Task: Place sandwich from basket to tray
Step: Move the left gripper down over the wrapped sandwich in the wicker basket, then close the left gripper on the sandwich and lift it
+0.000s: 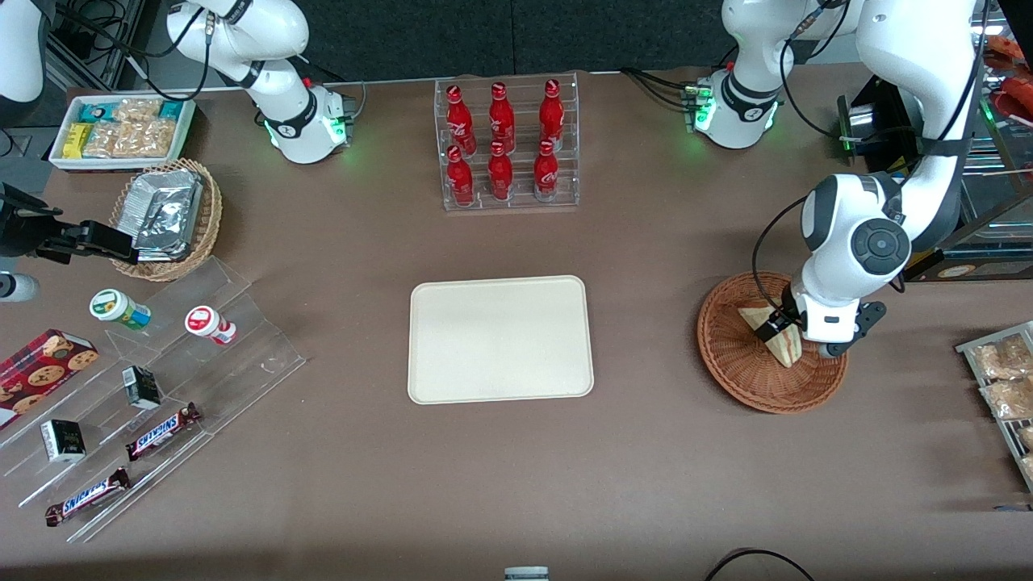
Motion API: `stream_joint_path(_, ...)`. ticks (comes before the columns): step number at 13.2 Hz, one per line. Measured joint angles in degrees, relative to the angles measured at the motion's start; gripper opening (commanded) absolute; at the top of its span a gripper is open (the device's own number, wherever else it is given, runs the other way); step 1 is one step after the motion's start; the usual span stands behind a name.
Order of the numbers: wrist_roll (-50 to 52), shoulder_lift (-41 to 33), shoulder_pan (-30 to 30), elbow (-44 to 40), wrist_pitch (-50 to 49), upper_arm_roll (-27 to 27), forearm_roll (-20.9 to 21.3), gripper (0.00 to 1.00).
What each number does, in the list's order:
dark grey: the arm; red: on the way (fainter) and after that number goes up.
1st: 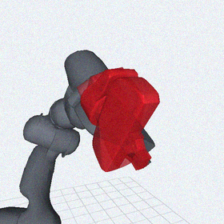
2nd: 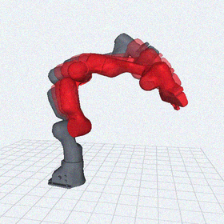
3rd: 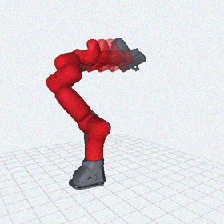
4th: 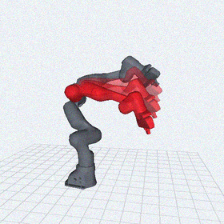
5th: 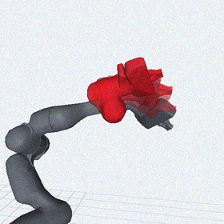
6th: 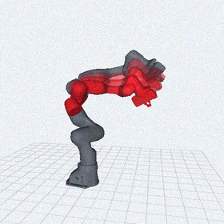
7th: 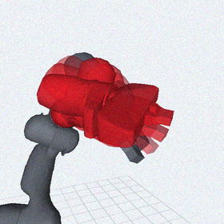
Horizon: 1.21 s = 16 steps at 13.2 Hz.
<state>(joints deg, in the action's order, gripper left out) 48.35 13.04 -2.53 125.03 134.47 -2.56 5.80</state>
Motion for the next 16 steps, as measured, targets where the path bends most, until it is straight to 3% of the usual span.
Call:
stream_joint_path(6,0.0,0.71,1.1,3.47,5.12,-0.02,0.02,0.99)
stream_joint_path(7,0.0,0.91,1.1,3.7,5.21,-0.07,0.02,0.89)
stream_joint_path(10,0.0,1.33,0.98,3.79,5.23,-0.24,0.02,0.13)
stream_joint_path(11,0.0,1.46,0.93,3.79,5.23,-0.26,0.02,0.0)
stream_joint_path(16,0.0,1.52,0.92,3.48,5.22,-0.27,0.05,0.0)
